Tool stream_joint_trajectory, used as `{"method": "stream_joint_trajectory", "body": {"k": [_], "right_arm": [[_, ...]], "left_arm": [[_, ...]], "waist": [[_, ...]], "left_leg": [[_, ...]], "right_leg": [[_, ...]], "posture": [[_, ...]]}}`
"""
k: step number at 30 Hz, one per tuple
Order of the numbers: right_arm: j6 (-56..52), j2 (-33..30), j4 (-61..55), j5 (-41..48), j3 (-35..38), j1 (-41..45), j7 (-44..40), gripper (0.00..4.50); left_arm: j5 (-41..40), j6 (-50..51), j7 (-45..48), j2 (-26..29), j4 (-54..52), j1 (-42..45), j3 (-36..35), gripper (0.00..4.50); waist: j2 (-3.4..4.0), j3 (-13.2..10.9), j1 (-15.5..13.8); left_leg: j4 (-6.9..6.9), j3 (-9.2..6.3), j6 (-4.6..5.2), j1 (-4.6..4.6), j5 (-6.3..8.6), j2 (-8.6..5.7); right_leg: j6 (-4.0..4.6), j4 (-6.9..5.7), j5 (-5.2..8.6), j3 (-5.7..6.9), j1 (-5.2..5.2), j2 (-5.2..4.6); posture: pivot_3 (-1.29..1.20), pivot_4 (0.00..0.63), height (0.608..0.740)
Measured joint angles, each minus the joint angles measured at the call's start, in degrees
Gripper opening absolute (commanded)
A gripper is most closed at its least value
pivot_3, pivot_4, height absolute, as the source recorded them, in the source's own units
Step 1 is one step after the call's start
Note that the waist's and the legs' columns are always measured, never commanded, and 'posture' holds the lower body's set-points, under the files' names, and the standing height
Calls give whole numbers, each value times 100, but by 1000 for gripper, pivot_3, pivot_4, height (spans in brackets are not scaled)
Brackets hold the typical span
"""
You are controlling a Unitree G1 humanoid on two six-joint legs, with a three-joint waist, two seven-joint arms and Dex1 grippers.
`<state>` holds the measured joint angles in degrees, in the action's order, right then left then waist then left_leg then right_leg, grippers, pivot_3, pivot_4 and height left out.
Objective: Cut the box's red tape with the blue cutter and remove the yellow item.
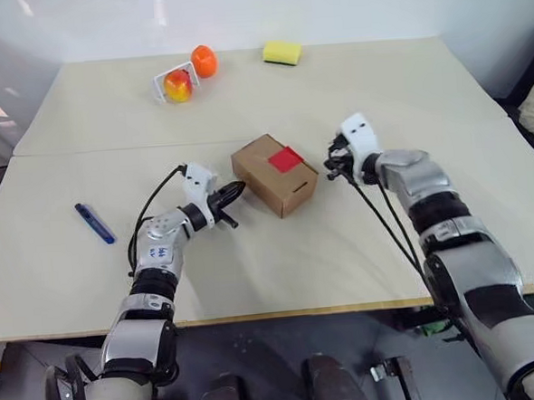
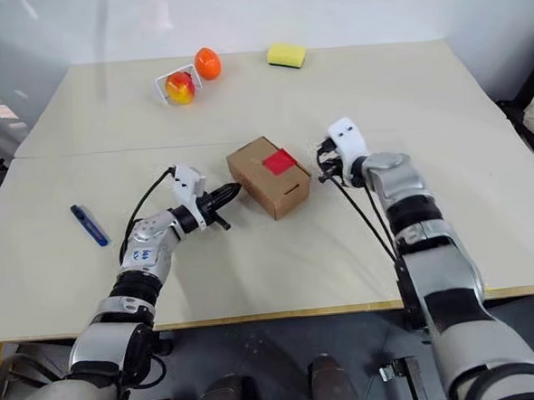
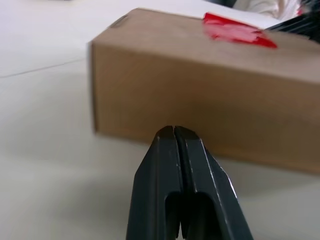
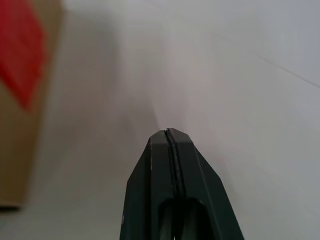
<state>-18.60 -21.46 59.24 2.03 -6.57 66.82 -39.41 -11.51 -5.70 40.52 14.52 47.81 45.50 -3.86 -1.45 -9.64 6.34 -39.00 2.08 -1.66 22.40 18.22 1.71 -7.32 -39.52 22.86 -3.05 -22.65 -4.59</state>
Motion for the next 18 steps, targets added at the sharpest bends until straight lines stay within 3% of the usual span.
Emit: {"method": "stream_joint_trajectory", "body": {"k": [4,8,18], "right_arm": [[36,147,313,-137,-127,360,-766,0],[-452,25,-72,-304,-381,328,-1474,0],[-1903,-937,-3342,-269,-735,-1429,-2499,0]], "left_arm": [[-4,191,165,-122,-183,-2,97,24],[-82,783,436,-153,-1042,-275,234,24],[-390,2589,789,31,-3590,-1388,729,24]], "waist": [[1,0,22],[2,0,13],[2,-1,-93]], "left_leg": [[-1,-3,0,1,0,-1],[0,-14,-1,5,1,-1],[-7,-37,-4,19,5,-4]], "right_leg": [[0,-1,0,33,0,-6],[0,-6,0,45,1,-16],[0,5,0,54,10,-16]], "posture": [[0,150,740],[0,150,740],[0,150,740]]}}
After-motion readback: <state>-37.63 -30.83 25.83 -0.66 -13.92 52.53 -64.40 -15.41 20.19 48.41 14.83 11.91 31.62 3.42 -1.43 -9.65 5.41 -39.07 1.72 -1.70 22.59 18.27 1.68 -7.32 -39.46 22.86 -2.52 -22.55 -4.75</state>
